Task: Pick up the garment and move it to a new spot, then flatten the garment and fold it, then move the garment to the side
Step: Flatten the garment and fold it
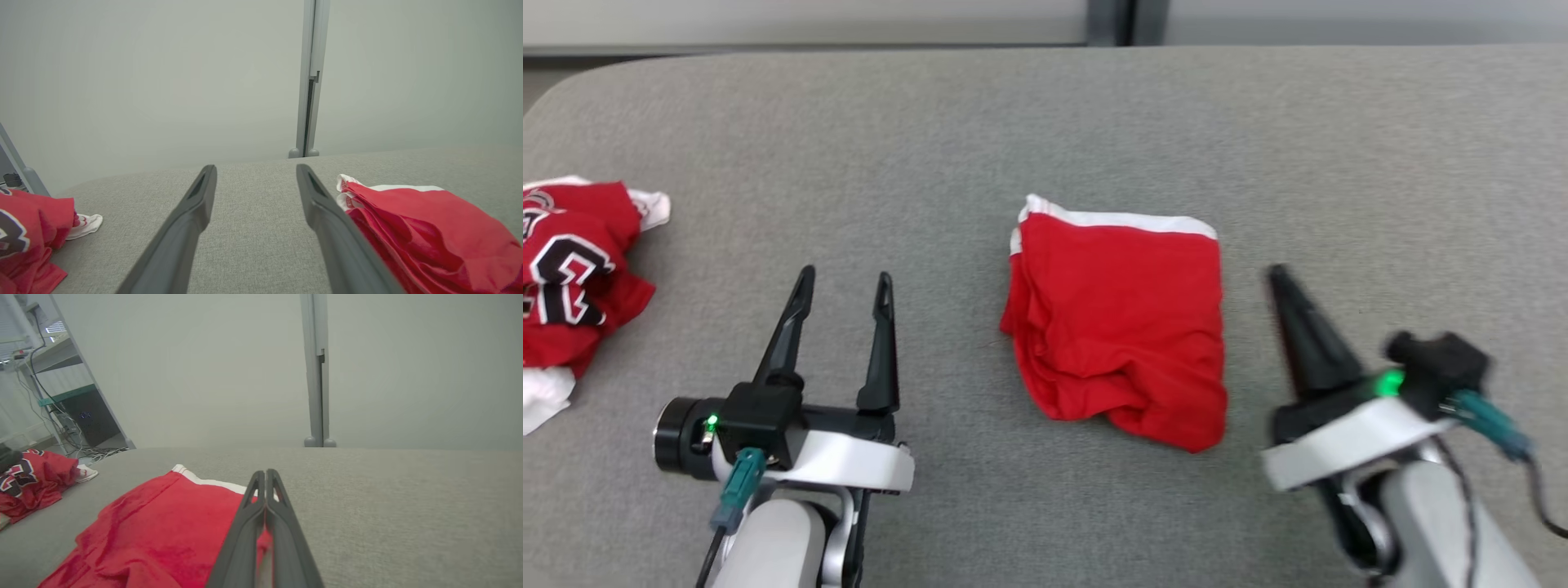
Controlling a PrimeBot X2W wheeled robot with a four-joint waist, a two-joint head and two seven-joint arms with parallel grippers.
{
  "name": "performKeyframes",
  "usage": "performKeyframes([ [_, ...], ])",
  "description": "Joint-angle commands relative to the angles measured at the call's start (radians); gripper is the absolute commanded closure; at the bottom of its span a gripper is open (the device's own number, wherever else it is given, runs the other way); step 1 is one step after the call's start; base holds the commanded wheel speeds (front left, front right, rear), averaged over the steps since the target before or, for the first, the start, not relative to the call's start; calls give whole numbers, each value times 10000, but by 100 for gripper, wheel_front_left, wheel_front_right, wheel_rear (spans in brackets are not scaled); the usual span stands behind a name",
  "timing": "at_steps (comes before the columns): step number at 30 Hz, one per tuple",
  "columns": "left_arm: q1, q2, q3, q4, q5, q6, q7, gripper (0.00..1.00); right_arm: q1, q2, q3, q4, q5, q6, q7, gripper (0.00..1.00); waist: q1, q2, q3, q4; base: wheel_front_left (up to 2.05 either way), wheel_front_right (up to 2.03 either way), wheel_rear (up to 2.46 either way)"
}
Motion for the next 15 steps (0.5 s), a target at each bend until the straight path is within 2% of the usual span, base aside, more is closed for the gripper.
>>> performKeyframes([
  [1,-193,13,-41,-8,29,-24,-29,0,-280,41,340,213,66,-4,-37,100,0,0,278,323,0,0,0],
  [7,-636,-182,-405,223,-62,-72,-65,0,-1697,515,2377,1784,452,-4,-358,100,0,0,655,1009,0,0,0],
  [15,-896,-307,-660,373,-226,-15,-94,0,-2664,810,3948,3961,864,-2,-640,100,0,0,778,1438,0,0,0],
])
